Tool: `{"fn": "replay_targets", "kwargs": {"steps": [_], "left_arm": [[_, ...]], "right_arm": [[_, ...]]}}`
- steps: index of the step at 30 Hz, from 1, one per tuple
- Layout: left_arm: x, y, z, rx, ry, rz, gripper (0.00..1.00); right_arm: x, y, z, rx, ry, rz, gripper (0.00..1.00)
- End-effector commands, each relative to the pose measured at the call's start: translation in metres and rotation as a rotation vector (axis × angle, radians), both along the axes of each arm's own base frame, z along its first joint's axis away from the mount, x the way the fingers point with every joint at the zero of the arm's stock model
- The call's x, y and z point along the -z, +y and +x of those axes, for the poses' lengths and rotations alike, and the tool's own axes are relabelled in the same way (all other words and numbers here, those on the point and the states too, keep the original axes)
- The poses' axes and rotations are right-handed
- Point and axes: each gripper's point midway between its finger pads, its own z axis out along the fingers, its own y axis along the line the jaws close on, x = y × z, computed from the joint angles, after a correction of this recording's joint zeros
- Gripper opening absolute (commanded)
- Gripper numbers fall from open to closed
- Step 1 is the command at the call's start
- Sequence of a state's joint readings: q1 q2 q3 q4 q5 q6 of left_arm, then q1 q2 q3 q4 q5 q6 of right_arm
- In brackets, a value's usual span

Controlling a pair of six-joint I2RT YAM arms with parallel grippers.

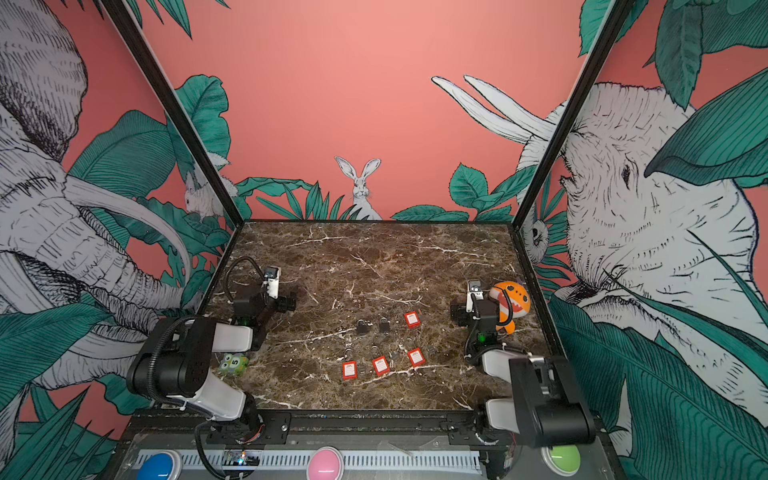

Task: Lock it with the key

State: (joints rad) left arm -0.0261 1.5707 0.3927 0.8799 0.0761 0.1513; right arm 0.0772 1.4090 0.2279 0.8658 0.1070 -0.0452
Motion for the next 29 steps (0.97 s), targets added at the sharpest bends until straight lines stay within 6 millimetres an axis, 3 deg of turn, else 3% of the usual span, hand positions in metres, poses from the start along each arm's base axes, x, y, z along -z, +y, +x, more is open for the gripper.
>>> {"fn": "replay_targets", "kwargs": {"steps": [1,4,6,9,29], "left_arm": [[-0.011,0.011,0.006,-0.067,-0.020,-0.012,1.00],[-0.011,0.010,0.006,-0.067,-0.018,-0.012,0.99],[-0.011,0.010,0.006,-0.067,-0.019,-0.012,0.99],[-0.011,0.010,0.006,-0.067,-0.019,-0.011,0.99],[-0.011,0.009,0.006,-0.071,-0.019,0.002,1.00]], "right_arm": [[-0.032,0.017,0.024,-0.104,-0.242,0.007,0.99],[-0.026,0.004,0.022,-0.029,-0.152,0.015,0.99],[-0.024,0.013,0.036,-0.079,-0.127,0.017,0.99],[-0.023,-0.004,0.042,0.028,-0.090,0.010,0.99],[-0.023,-0.004,0.044,0.033,-0.085,0.012,0.99]]}}
